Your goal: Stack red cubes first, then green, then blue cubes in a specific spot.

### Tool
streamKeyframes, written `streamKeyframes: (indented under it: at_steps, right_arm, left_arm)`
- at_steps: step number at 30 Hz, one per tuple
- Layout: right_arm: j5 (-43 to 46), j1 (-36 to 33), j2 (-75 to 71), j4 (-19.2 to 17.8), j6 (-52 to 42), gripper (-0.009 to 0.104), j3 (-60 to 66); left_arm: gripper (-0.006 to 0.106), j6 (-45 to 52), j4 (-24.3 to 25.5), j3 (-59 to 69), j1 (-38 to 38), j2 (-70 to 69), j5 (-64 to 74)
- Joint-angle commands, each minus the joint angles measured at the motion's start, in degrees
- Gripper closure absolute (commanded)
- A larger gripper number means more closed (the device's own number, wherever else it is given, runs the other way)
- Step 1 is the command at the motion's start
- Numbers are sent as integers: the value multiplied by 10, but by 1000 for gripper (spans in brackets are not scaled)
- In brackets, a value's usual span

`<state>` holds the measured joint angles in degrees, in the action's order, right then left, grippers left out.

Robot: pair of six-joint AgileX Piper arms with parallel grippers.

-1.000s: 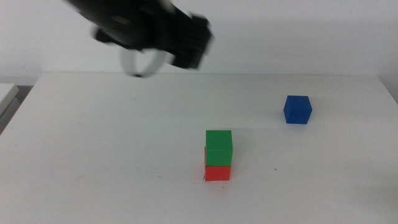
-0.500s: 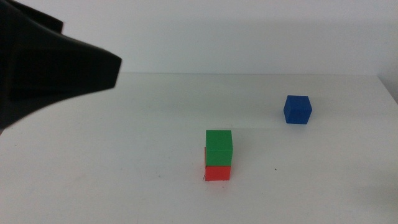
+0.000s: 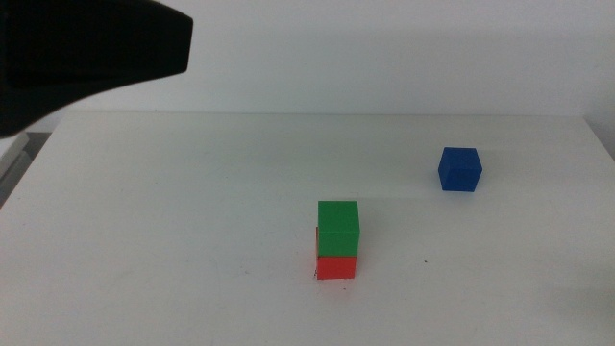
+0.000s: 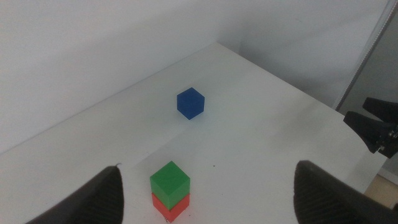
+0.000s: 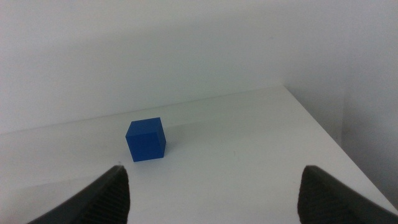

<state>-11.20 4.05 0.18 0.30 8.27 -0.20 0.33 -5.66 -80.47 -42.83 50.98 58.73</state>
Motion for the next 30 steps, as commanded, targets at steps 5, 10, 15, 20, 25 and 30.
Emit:
streamKeyframes:
  at_steps: [5,10,15,20,25,30]
  right_arm:
    - [7,4,-2,-3,-3,2,2]
    - [46,4,-2,-62,-42,2,2]
    - [47,4,46,-42,16,2,-20]
    - [16,4,281,-28,24,2,-140]
    - [-31,4,493,5,30,2,-264]
    - [-30,4,649,61,67,2,-357]
  left_arm:
    - [7,-3,12,3,1,-3,-10]
    - [7,-3,18,3,1,-3,-10]
    - [7,-3,18,3,1,-3,-10]
    - [7,-3,18,3,1,-3,-10]
    - [7,-3,17,3,1,-5,-10]
    - [7,-31,25,4,1,-5,15]
